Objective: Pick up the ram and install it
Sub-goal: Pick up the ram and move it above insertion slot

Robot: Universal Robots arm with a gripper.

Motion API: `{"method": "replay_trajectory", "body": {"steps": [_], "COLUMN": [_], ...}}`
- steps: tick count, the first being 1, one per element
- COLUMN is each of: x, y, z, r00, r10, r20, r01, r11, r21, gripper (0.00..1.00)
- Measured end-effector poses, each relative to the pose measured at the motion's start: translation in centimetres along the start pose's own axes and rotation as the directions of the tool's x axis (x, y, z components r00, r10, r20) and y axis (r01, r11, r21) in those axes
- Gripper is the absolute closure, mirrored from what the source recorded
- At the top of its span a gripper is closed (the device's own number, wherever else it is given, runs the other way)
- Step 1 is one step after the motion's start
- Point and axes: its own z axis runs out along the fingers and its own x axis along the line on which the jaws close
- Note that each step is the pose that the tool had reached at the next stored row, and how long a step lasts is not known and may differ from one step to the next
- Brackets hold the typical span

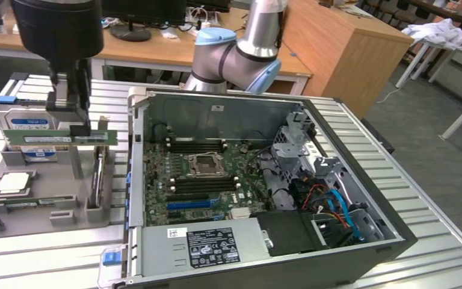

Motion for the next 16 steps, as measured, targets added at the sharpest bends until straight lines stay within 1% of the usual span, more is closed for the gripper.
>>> {"method": "replay_trajectory", "body": {"steps": [8,16], "x": [0.0,0.0], "y": [-1.92,-3.66], "z": [-0.02,-0.03], "r00": [1.0,1.0], "r10": [-0.001,-0.001], "r20": [0.0,0.0], "r01": [0.001,0.001], "r11": [1.0,1.0], "r21": [-0.0001,-0.0001], "gripper": [0.88,0.88]}}
